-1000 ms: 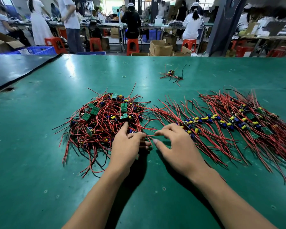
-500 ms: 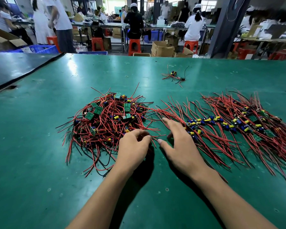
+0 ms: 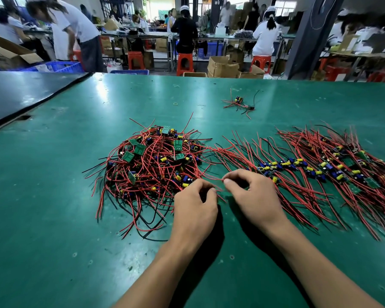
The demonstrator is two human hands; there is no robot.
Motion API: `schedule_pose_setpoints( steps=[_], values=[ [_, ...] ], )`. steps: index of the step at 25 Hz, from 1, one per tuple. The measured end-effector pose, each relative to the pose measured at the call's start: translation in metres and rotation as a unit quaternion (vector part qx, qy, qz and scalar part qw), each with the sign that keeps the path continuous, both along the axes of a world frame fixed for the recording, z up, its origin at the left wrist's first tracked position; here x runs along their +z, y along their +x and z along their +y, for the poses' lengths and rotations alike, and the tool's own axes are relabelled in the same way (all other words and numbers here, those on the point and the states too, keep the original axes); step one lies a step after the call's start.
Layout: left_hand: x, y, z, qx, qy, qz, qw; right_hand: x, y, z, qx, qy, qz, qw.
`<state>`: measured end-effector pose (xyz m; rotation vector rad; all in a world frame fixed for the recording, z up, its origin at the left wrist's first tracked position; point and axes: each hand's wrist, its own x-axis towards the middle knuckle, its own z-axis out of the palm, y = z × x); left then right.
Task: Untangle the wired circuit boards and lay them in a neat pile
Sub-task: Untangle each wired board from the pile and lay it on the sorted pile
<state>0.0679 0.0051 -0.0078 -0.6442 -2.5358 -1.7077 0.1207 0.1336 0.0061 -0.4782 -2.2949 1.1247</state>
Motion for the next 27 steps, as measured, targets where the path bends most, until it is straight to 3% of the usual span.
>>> schedule_pose_setpoints(
  steps=[3, 5, 7, 9, 11, 15, 18, 21, 23, 25, 27],
  values=[
    [0.003, -0.001, 0.001, 0.019, 0.022, -0.025, 0.999, 0.008, 0.005, 0.005, -0.032, -0.068, 0.104, 0.992],
    [0.007, -0.001, 0.003, 0.021, 0.075, -0.095, 0.992, 0.012, 0.010, 0.004, -0.011, -0.115, 0.153, 0.981],
    [0.013, 0.002, 0.005, 0.007, 0.159, -0.196, 0.968, 0.016, 0.013, 0.002, 0.033, -0.164, 0.177, 0.970],
    [0.022, 0.002, 0.005, -0.010, 0.260, -0.300, 0.918, 0.019, 0.013, 0.001, 0.072, -0.249, 0.184, 0.948],
    [0.028, -0.001, 0.004, -0.017, 0.332, -0.363, 0.870, 0.024, 0.012, 0.002, 0.080, -0.337, 0.194, 0.918],
    [0.027, -0.001, 0.004, -0.023, 0.379, -0.373, 0.846, 0.034, 0.016, 0.010, 0.108, -0.510, 0.261, 0.812],
    [0.029, 0.000, 0.003, -0.038, 0.405, -0.410, 0.816, 0.037, 0.022, 0.021, 0.131, -0.557, 0.262, 0.777],
    [0.031, -0.002, 0.001, -0.039, 0.415, -0.444, 0.793, 0.033, 0.021, 0.023, 0.166, -0.555, 0.200, 0.790],
    [0.030, -0.002, 0.001, -0.032, 0.403, -0.437, 0.804, 0.026, 0.016, 0.019, 0.142, -0.501, 0.119, 0.845],
    [0.030, -0.001, 0.002, -0.023, 0.377, -0.417, 0.827, 0.016, 0.011, 0.017, 0.096, -0.364, 0.053, 0.925],
    [0.030, 0.001, 0.004, -0.029, 0.360, -0.409, 0.838, 0.007, 0.010, 0.016, 0.104, -0.199, 0.014, 0.974]
  ],
)
